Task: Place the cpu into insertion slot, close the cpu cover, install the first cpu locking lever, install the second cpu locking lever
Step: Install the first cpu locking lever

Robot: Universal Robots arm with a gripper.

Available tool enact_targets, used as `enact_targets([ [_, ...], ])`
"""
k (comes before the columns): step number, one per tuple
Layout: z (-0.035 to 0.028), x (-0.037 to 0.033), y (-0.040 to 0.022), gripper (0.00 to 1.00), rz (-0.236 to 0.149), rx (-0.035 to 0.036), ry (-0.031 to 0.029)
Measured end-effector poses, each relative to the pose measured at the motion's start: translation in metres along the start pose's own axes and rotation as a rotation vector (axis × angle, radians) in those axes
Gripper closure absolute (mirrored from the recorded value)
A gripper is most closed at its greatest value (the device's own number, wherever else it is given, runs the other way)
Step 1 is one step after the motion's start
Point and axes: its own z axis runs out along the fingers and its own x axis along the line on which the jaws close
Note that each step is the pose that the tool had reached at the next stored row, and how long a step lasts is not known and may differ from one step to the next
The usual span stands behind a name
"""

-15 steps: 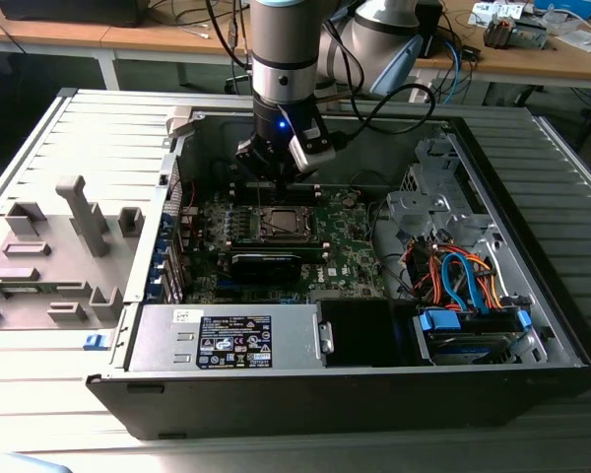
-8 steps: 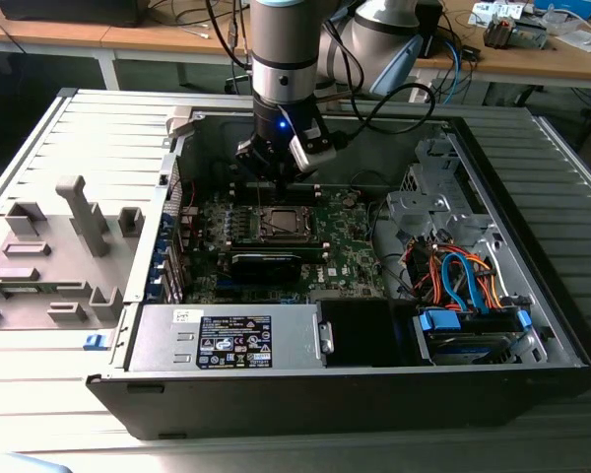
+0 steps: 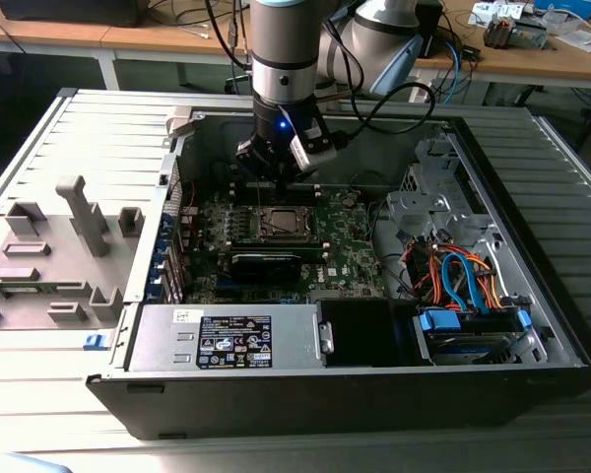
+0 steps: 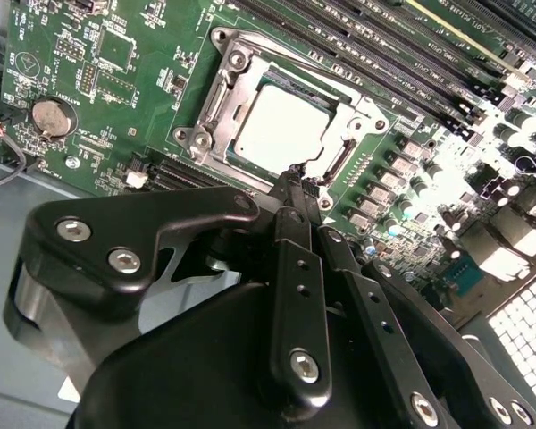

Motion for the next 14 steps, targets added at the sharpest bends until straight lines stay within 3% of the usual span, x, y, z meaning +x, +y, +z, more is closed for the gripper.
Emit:
enact_targets([
  [14,0.0000,0.0000,0.0000,0.89,-0.016,-0.0003,0.0003],
])
